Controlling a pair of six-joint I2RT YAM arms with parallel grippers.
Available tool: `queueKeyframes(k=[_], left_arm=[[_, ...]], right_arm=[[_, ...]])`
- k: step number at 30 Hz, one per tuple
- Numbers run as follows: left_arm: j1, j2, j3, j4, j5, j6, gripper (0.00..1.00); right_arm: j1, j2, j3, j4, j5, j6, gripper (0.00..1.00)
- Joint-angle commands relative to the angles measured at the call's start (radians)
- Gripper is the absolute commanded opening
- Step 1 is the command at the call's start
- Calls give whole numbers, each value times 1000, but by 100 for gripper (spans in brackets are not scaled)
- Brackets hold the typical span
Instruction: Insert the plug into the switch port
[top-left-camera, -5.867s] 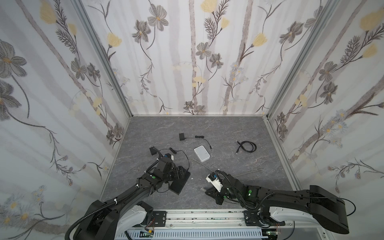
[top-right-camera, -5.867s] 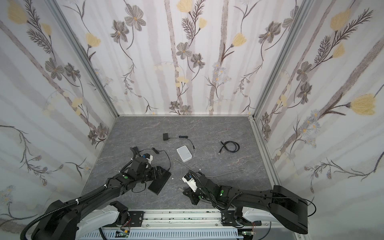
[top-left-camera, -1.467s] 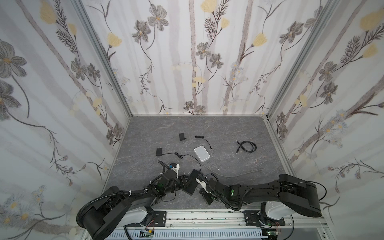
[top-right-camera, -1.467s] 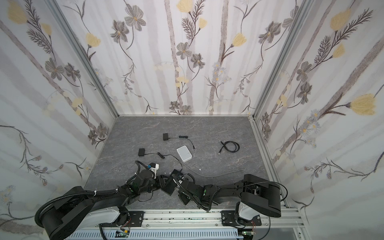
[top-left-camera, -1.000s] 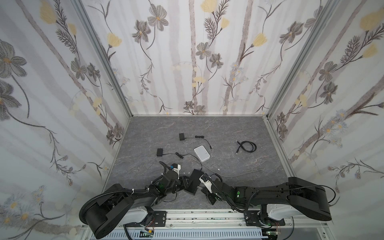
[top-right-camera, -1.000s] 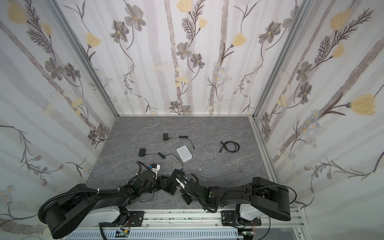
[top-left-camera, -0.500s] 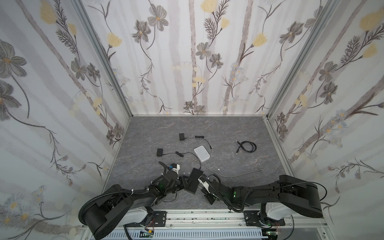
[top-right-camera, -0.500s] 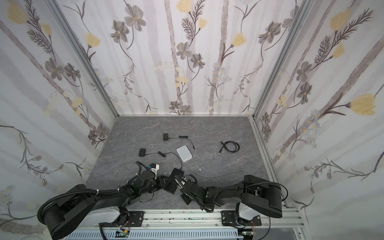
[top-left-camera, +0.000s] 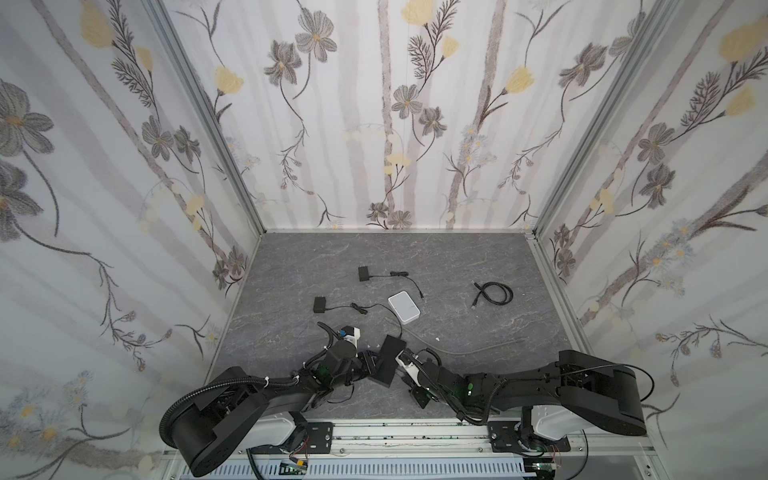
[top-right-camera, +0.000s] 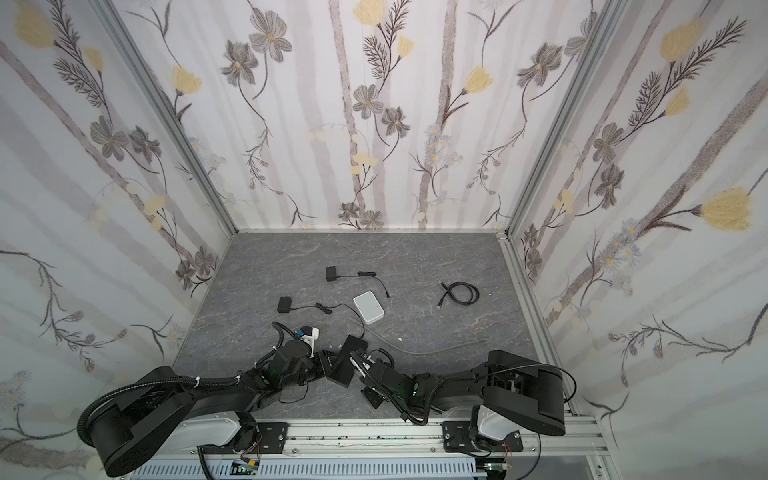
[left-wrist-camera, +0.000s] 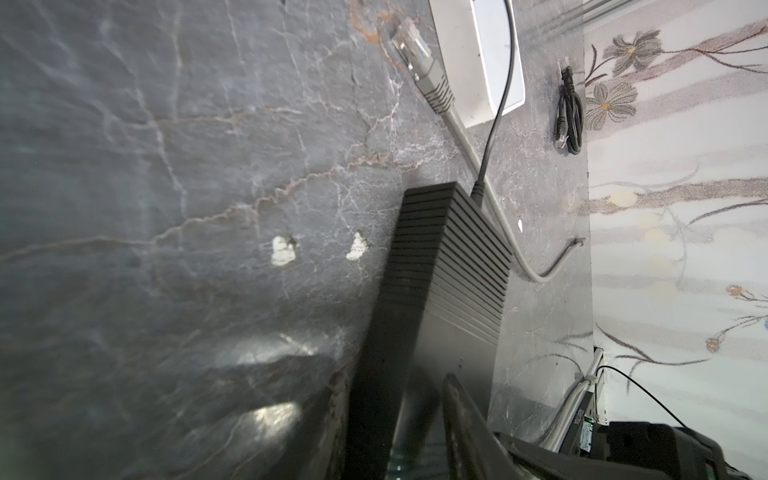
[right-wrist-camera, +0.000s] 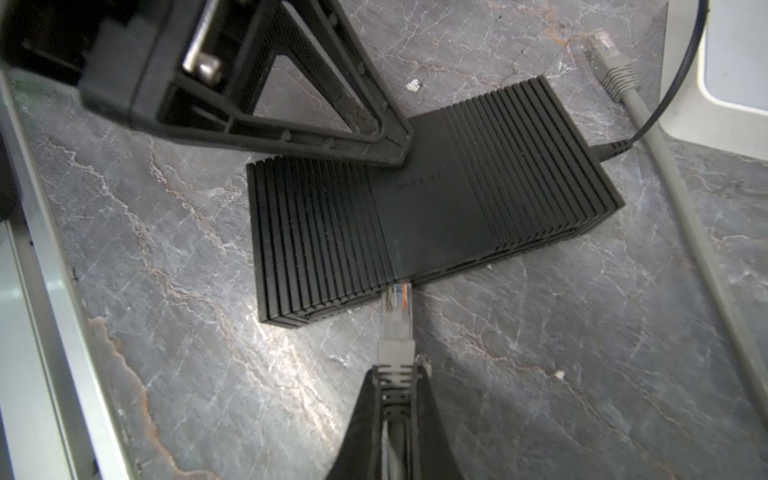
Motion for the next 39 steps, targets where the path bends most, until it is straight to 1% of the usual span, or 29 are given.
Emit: queueKeyframes(k=[1, 4, 9, 12, 15, 21, 23, 28, 31, 35, 39], left_arm=[[-13, 31, 12, -1, 116, -6, 39], [-17, 63, 20, 24, 132, -6, 38], [-18, 132, 30, 85, 164, -10, 37], [-18, 155, 39, 99, 182, -4, 35], [-19, 128, 45, 54, 170, 7, 35], [-18, 7, 59, -89, 153, 52, 34], [-17, 2, 61, -110, 153, 57, 34], [-18, 22, 63, -84, 173, 51, 34], [-18, 37, 73, -84, 183, 61, 34], [-17, 26, 120, -168, 189, 119, 34], [6, 9, 165, -260, 199, 183, 35]], right_arm=[[1, -6, -11, 265, 31, -30, 0], [2, -1, -15, 299, 23, -51, 0], [3, 11, -22, 345, -35, -88, 0], [4, 16, -25, 350, -41, -94, 0], [4, 23, -22, 327, -17, -88, 0], [2, 56, -4, 262, 43, -61, 0], [2, 76, 4, 249, 47, -56, 0], [2, 91, 2, 268, 36, -50, 0], [3, 77, -11, 296, 5, -73, 0], [2, 48, -32, 309, -17, -100, 0], [3, 35, -43, 299, -29, -114, 0]])
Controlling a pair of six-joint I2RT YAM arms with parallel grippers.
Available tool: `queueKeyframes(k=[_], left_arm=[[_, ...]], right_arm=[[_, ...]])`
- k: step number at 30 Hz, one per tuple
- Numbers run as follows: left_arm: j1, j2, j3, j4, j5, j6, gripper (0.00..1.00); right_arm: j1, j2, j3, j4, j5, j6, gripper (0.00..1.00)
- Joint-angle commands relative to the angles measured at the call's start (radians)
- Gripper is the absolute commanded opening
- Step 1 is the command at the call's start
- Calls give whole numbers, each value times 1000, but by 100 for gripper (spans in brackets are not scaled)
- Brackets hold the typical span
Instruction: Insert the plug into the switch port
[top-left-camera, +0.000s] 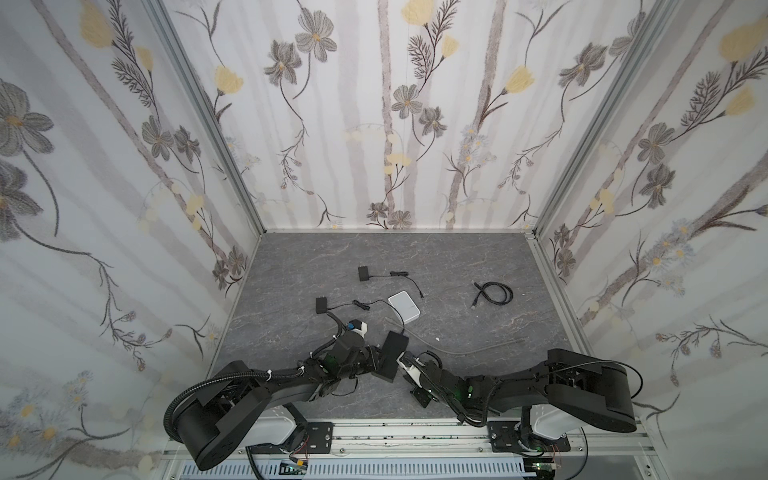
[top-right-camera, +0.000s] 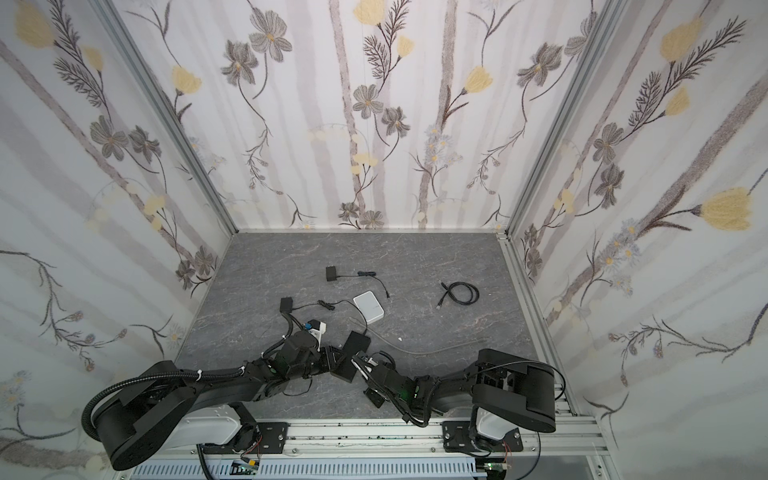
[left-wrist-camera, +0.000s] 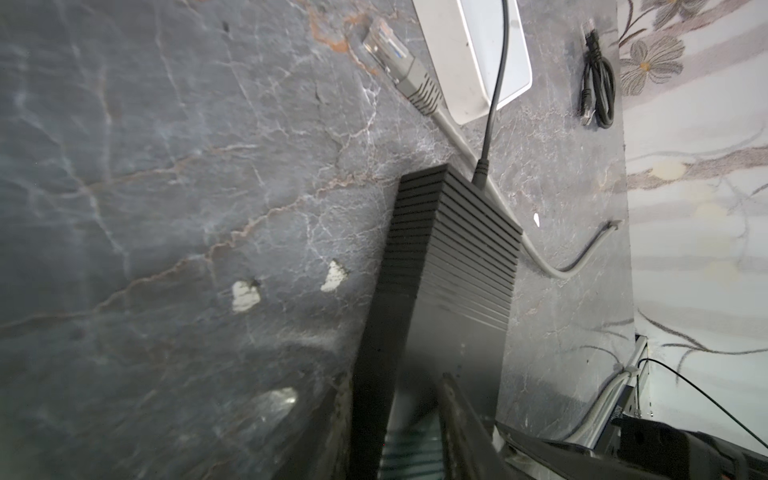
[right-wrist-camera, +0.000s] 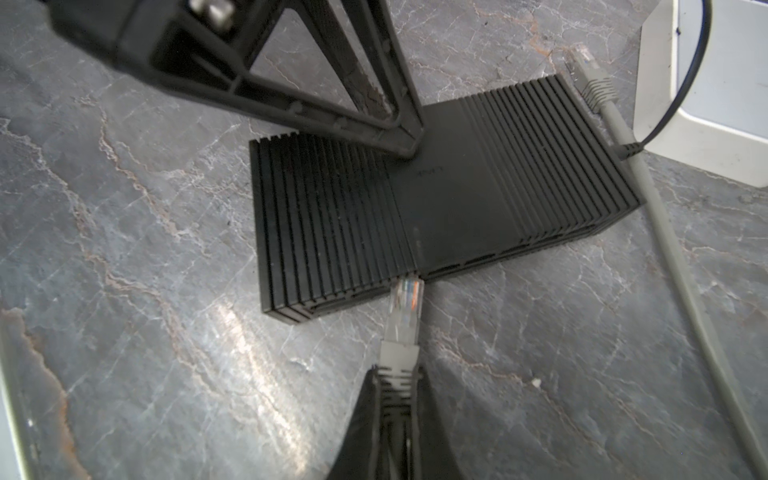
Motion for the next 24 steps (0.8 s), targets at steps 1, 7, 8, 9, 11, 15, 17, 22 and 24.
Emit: queueKeyframes(k=[1, 7, 8, 9, 11, 15, 17, 22, 24], left_arm=[[13, -11, 30, -55, 187, 62, 35], [31, 27, 34, -18, 217, 58, 36], [31, 40, 33, -1, 223, 52, 36], [31, 51, 30, 10, 227, 47, 36], [31, 74, 30, 36, 240, 38, 37], [31, 92, 32, 54, 249, 31, 37], [31, 88, 32, 53, 249, 31, 36], [31, 80, 30, 41, 248, 36, 36], [31, 79, 29, 42, 250, 33, 36]], right_arm=[[2, -15, -2, 196, -59, -33, 0], [3, -17, -3, 206, -71, -28, 0], [3, -17, -4, 212, -79, -27, 0], [3, -15, -5, 217, -86, -27, 0], [2, -10, -6, 227, -105, -30, 0], [3, 0, -6, 228, -126, -25, 0], [2, -2, -12, 234, -125, -25, 0], [1, -22, -19, 230, -111, -38, 0], [-1, -25, -13, 215, -90, -34, 0]])
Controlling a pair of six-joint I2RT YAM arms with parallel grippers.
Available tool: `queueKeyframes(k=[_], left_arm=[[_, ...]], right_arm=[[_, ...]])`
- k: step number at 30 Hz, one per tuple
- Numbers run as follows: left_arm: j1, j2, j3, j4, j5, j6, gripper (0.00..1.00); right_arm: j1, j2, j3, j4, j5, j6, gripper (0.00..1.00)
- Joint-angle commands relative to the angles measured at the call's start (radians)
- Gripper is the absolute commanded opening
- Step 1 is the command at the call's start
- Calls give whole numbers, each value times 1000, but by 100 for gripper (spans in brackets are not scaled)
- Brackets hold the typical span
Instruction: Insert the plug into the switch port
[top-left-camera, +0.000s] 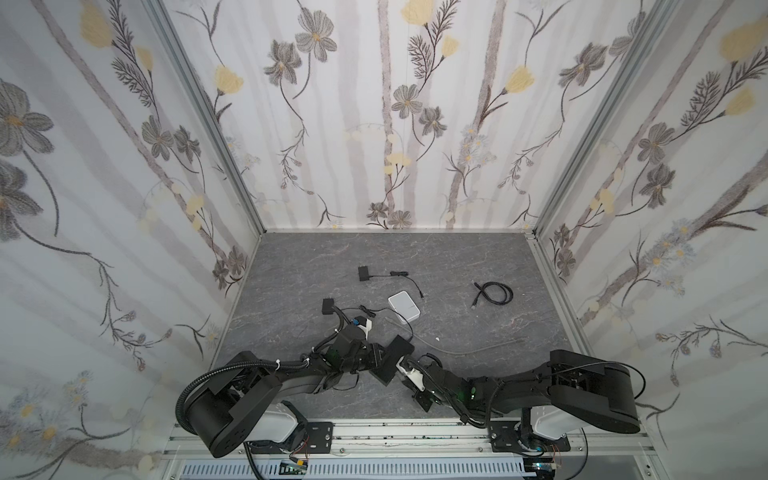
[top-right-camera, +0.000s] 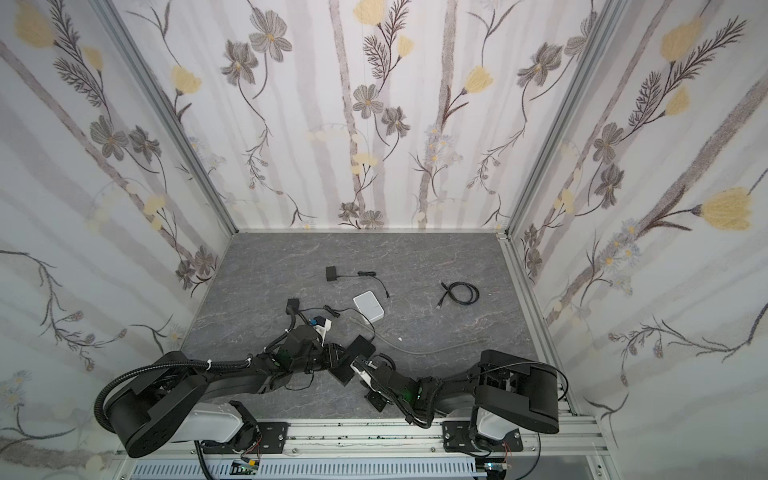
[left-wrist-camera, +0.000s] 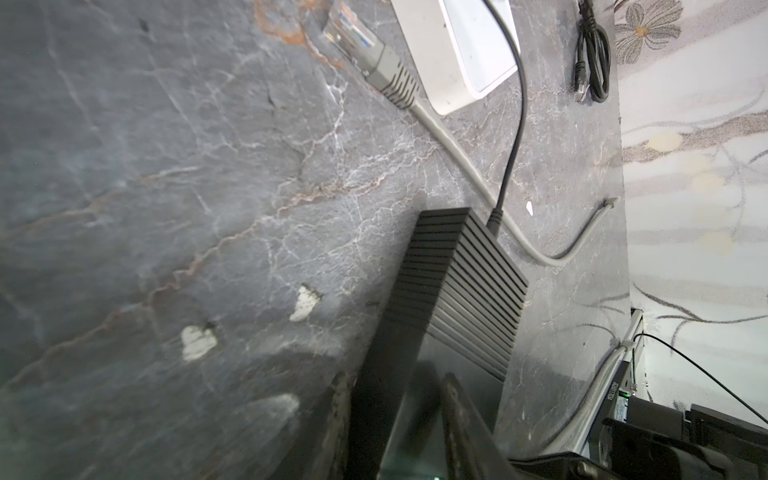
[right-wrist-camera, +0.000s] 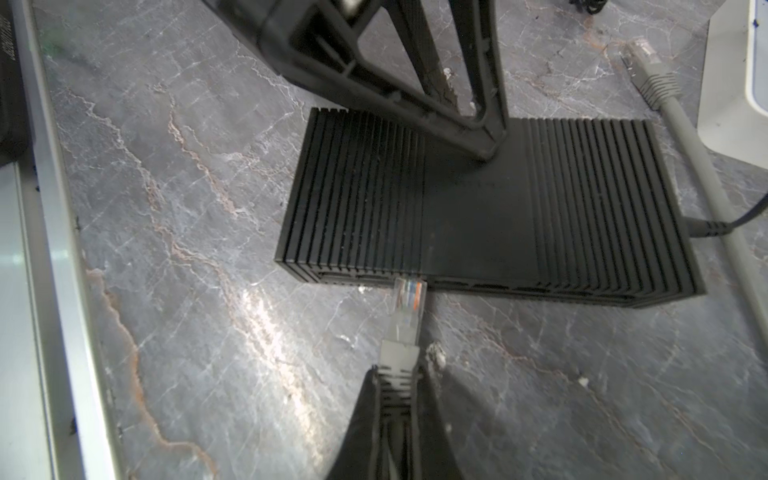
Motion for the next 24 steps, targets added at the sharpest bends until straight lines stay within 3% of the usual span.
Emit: queueKeyframes(k=[1, 16, 24], left_arm=[[-6, -2, -2, -3, 162, -18, 36], [-37, 2, -44, 60, 149, -70, 36], [-58, 5, -61, 83, 136, -86, 35]], right_arm=[[-3, -10, 21, 168, 4, -16, 0], [-15, 43, 121, 108, 77, 4, 0], [-59, 51, 157, 145, 19, -19, 0]])
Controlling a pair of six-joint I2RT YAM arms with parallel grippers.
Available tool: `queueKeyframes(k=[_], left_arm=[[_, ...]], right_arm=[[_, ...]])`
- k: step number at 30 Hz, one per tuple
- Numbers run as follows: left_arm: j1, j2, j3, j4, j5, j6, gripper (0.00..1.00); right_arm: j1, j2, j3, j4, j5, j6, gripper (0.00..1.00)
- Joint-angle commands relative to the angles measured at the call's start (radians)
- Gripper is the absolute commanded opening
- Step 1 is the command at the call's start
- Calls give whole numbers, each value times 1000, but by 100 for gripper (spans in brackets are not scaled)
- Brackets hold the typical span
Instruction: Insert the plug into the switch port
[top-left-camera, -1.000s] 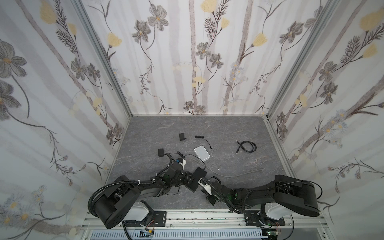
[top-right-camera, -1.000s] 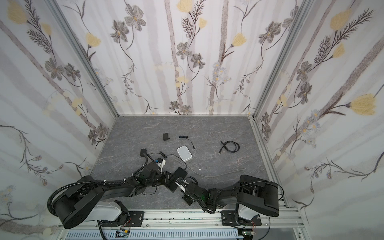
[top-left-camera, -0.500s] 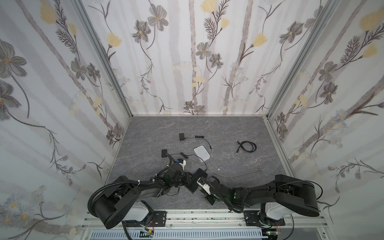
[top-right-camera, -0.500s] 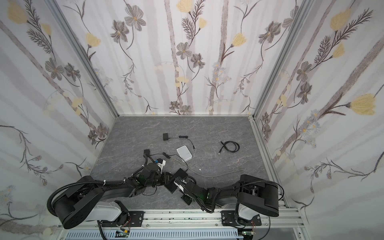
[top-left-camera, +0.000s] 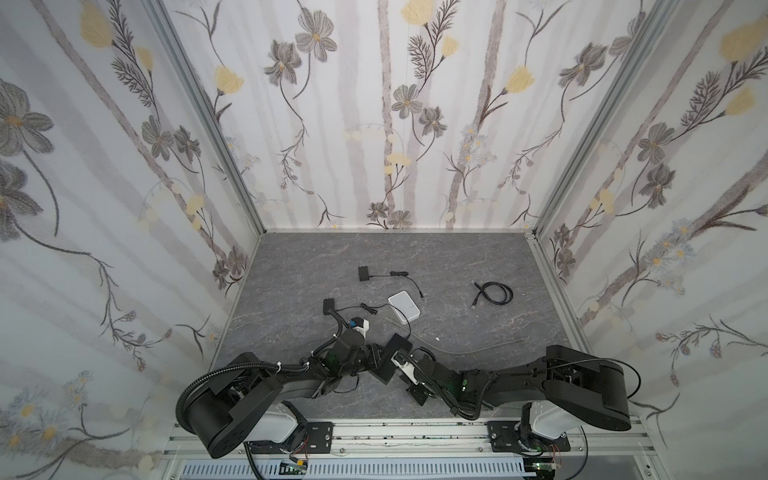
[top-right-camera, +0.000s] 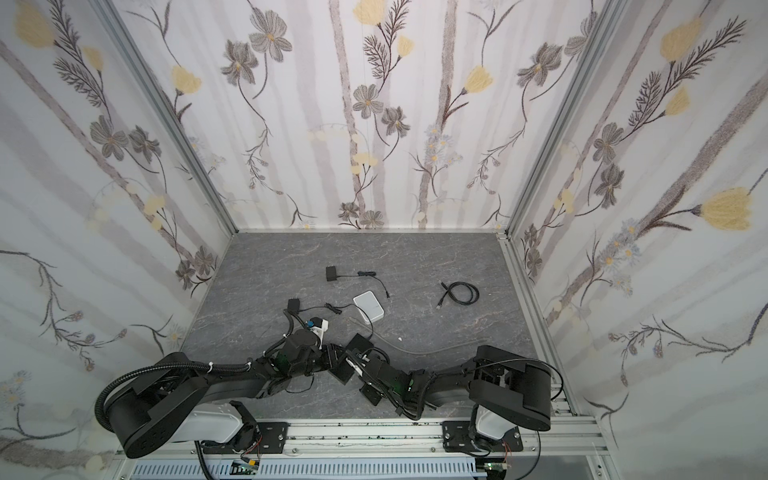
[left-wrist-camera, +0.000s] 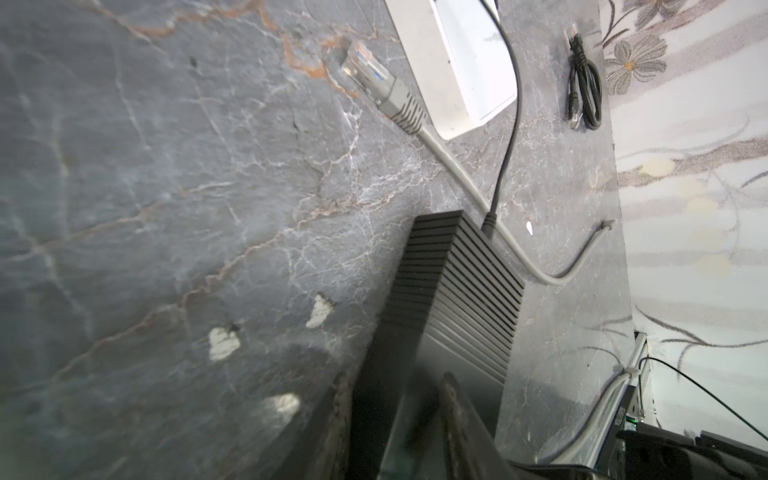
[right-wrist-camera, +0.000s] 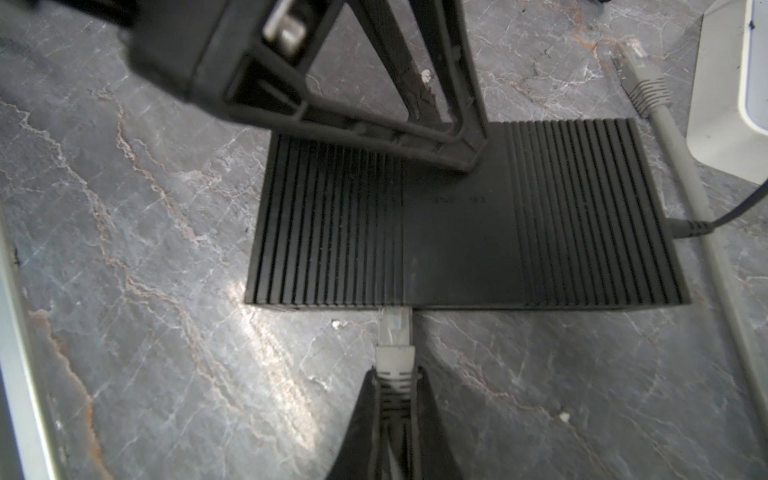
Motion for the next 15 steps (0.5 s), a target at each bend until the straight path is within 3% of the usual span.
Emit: queueKeyframes(k=[1, 15], left_arm=[[-27, 7, -11, -12, 224, -47, 35], [-31, -30, -23, -40, 221, -38, 35]], right_arm=[[-18, 8, 46, 292, 2, -25, 0], [-75, 79, 204, 284, -127, -95, 0]])
